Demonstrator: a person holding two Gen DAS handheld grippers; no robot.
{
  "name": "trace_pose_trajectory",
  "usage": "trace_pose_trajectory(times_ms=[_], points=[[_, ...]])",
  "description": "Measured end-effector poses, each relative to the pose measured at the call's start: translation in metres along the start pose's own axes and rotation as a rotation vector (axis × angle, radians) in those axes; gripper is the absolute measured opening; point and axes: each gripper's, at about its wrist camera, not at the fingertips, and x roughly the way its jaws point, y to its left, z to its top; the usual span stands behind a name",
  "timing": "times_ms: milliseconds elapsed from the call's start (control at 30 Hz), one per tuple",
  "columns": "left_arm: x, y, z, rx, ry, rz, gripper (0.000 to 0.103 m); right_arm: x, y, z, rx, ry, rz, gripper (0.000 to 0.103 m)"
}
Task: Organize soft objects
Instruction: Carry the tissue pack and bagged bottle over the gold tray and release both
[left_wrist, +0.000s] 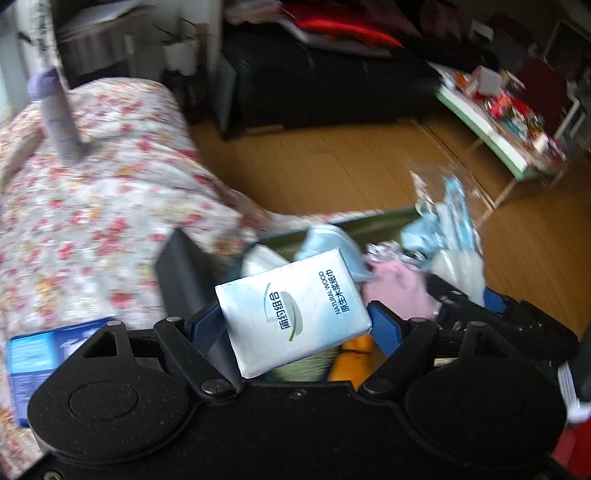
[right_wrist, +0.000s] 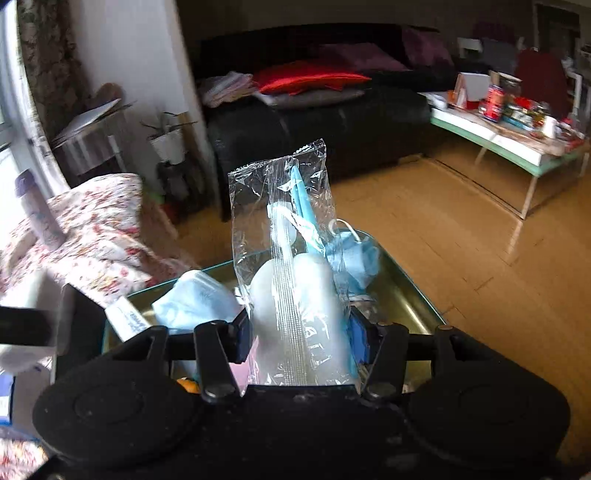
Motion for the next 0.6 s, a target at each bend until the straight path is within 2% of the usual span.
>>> trace_pose_trajectory(times_ms=[100, 233, 433, 600], points=[[0.022, -0.013, 0.006, -0.014, 0.053, -0.023, 0.078, 0.002, -0.009, 0.001, 0.027, 0.009, 0.014, 0.051], [0.045, -0.025, 0.011, -0.045, 0.112, -0.055, 0.078, 0.01, -0.042, 0.006, 0.168, 0.059, 0.066, 0.051], [0.068, -0.038, 0.02, -0.069, 0.152, -0.053, 0.078, 0.014, -0.077, 0.005, 0.298, 0.089, 0.113, 0.051], [0.075, -0.04, 0.023, -0.08, 0.158, -0.025, 0.08, 0.011, -0.076, 0.006, 0.307, 0.074, 0.134, 0.051]])
